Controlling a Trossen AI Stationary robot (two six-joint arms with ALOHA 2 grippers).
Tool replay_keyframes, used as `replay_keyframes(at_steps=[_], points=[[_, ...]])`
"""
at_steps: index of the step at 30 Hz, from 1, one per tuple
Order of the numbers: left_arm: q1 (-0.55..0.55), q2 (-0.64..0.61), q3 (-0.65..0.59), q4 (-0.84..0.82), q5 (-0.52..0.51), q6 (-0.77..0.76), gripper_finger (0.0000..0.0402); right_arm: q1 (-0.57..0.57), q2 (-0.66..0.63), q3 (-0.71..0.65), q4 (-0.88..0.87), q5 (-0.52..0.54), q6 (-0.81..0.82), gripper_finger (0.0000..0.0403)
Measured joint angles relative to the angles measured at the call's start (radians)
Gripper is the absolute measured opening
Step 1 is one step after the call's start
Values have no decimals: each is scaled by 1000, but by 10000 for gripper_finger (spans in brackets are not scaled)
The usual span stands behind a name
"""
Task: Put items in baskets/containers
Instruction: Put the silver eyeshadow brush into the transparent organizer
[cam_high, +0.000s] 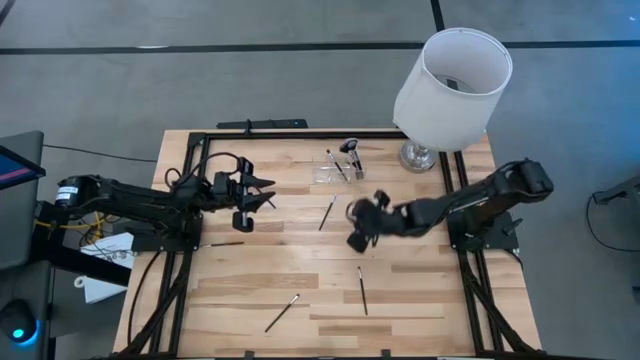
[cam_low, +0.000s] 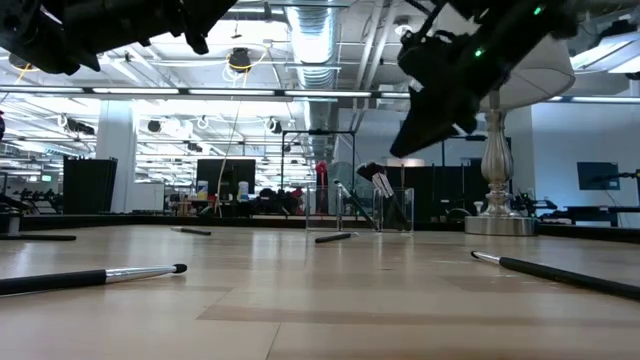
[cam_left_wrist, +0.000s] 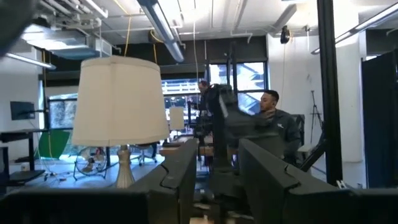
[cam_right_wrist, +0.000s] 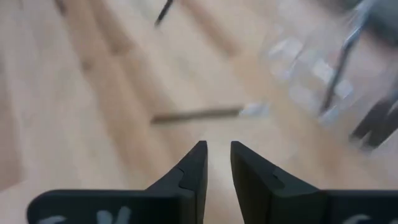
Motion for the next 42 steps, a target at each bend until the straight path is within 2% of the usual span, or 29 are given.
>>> replay_keyframes(at_steps=[9, 14, 20, 27, 31, 35, 42], points=[[-1, 0, 0, -48, 59, -65, 117, 204, 256, 348, -488, -9, 426, 58], [-5, -5, 0, -61, 89, -98, 117, 257, 409, 510, -664, -99, 587, 58], [-6, -6, 0, -61, 121, -125, 117, 296, 517, 606, -689, -192, 664, 77], [-6, -6, 0, -65, 148, -138, 117, 322, 526, 629, -705, -223, 782, 113], [-6, -6, 0, -74, 154, -148, 117, 325, 532, 630, -734, -277, 828, 125], [-6, -6, 0, -76, 162, -158, 117, 325, 551, 629, -738, -311, 850, 126], [-6, -6, 0, -87, 190, -164, 117, 331, 566, 629, -744, -288, 870, 102]])
